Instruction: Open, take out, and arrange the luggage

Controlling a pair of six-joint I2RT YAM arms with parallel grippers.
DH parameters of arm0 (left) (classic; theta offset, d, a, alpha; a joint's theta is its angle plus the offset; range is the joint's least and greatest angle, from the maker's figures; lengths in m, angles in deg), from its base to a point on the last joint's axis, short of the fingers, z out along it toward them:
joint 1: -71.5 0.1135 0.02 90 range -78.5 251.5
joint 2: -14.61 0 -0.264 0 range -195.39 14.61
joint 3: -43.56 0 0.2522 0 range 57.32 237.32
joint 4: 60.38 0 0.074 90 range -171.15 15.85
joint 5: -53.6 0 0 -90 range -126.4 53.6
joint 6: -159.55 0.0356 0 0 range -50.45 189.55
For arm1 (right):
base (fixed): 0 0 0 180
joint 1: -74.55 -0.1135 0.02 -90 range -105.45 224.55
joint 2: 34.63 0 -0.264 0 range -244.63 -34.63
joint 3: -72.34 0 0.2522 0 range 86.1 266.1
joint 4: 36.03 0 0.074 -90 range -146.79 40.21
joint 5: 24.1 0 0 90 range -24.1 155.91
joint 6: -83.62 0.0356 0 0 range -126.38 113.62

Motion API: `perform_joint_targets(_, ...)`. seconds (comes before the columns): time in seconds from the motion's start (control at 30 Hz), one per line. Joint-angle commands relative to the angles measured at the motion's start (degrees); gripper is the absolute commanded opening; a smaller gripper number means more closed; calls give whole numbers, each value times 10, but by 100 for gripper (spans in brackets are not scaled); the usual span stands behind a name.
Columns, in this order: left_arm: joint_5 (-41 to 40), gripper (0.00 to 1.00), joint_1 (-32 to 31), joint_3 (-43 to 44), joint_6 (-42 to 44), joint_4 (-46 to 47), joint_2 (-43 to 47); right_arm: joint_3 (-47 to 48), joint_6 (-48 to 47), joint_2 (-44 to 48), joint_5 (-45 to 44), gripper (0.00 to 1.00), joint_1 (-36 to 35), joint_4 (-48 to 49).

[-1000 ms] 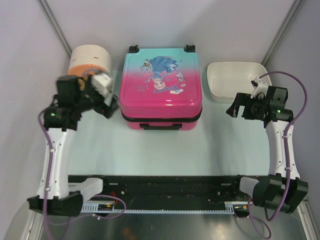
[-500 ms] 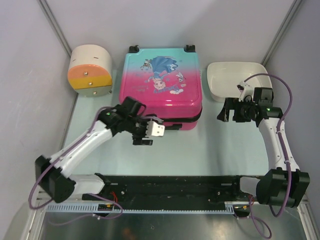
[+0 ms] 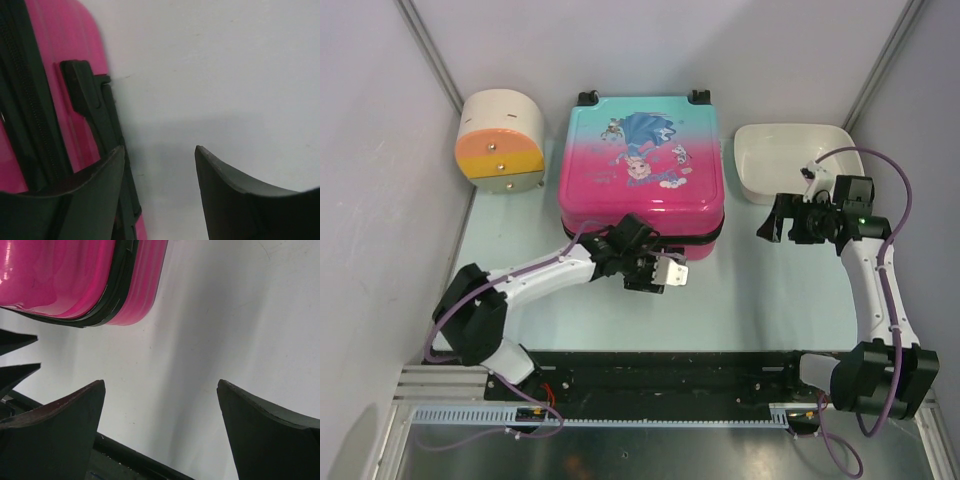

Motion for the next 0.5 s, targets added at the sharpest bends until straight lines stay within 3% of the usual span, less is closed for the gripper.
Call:
perform_joint_targets(0.0,-65,63,-4,-14,-24,106,-10,0,10,26,28,100,6,-4)
perform_joint_targets(0.47,-117,63,-5,-34,-4,193,-83,-19,13,24,41,100,18,11)
